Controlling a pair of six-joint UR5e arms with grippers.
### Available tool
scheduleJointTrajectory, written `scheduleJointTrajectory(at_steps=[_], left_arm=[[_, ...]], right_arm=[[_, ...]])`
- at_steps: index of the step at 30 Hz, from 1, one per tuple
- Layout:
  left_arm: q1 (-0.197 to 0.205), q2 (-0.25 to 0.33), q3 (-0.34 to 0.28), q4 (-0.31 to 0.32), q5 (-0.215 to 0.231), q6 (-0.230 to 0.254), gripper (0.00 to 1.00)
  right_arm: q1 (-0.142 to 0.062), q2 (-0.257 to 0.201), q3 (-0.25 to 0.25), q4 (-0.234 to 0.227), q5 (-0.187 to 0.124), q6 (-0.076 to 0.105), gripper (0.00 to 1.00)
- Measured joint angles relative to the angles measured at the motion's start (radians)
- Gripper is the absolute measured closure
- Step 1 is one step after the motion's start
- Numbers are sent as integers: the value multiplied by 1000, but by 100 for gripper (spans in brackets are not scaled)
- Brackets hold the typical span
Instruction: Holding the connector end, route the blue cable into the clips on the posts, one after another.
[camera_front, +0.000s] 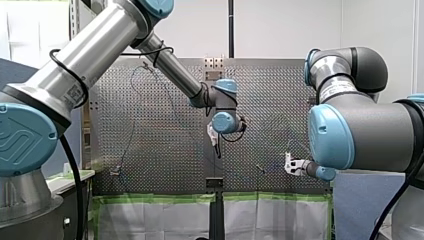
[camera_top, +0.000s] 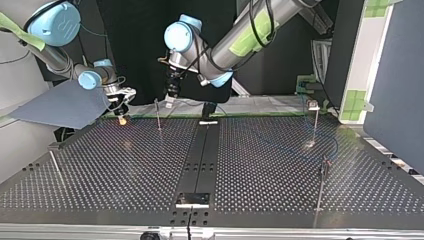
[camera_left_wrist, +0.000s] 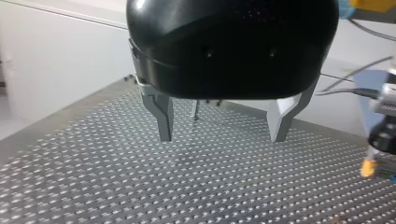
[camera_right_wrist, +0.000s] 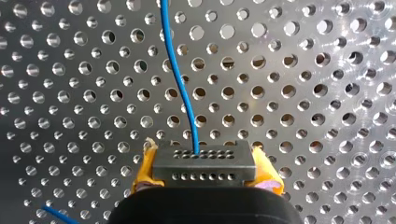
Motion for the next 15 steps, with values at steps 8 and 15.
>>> scheduleJointTrajectory(at_steps=[8, 15], left_arm=[[13, 83, -83, 22, 2, -29, 0], [28, 150, -150, 56, 0, -64, 0]], right_arm=[[1, 0, -1, 0, 0, 0, 100], [2, 0, -1, 0, 0, 0, 100]])
